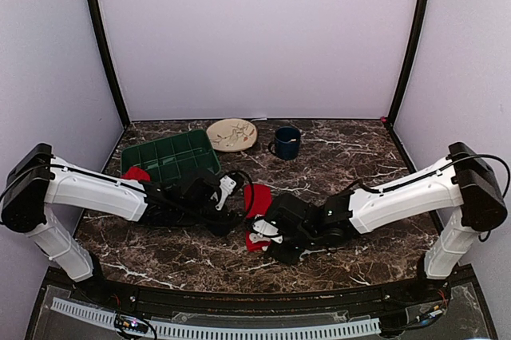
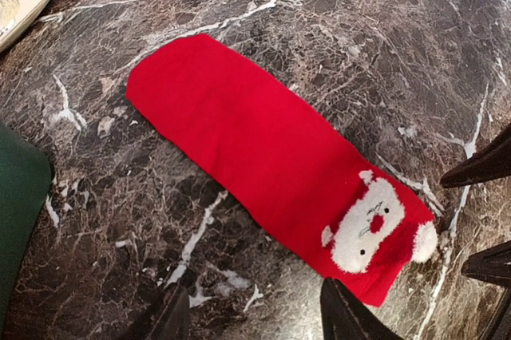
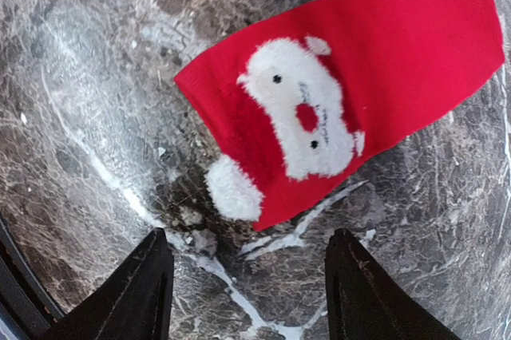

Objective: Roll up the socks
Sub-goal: Roll the sock at the center of the board.

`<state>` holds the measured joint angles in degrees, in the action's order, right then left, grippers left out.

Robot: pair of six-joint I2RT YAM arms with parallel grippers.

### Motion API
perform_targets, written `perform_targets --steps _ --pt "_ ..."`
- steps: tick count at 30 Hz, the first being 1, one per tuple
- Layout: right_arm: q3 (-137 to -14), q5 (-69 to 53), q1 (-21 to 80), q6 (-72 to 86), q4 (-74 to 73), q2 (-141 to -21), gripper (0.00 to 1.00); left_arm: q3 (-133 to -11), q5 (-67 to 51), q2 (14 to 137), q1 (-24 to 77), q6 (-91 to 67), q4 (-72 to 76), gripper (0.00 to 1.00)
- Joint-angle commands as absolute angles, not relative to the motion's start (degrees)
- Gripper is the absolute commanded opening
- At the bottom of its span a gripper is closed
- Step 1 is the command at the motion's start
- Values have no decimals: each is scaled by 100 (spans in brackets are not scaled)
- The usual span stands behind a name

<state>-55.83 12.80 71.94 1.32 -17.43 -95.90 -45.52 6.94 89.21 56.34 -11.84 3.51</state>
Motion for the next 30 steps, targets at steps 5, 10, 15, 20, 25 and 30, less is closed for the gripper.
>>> perform_targets --steps 5,10,15,20,25,30 --pt "-5784 1569 7313 -247 -1631 -10061 62 -4234 697 8540 5678 -1442 264 58" --pt "-5822 1783 7315 -450 -1468 -10226 63 -4104 718 8419 5678 -1467 222 58" --pt "-5904 1899 7305 -654 -1426 -10432 63 -4061 705 8377 5678 -1507 204 58" --pt "-5891 1931 7243 -773 -1360 -10506 62 -4052 720 8345 5678 -1519 197 58" --pt "-5821 1770 7080 -774 -1403 -10548 59 -4061 746 8378 5678 -1488 167 58" --pt "-5852 1421 6875 -715 -1609 -10641 51 -4043 761 8402 5678 -1502 143 58"
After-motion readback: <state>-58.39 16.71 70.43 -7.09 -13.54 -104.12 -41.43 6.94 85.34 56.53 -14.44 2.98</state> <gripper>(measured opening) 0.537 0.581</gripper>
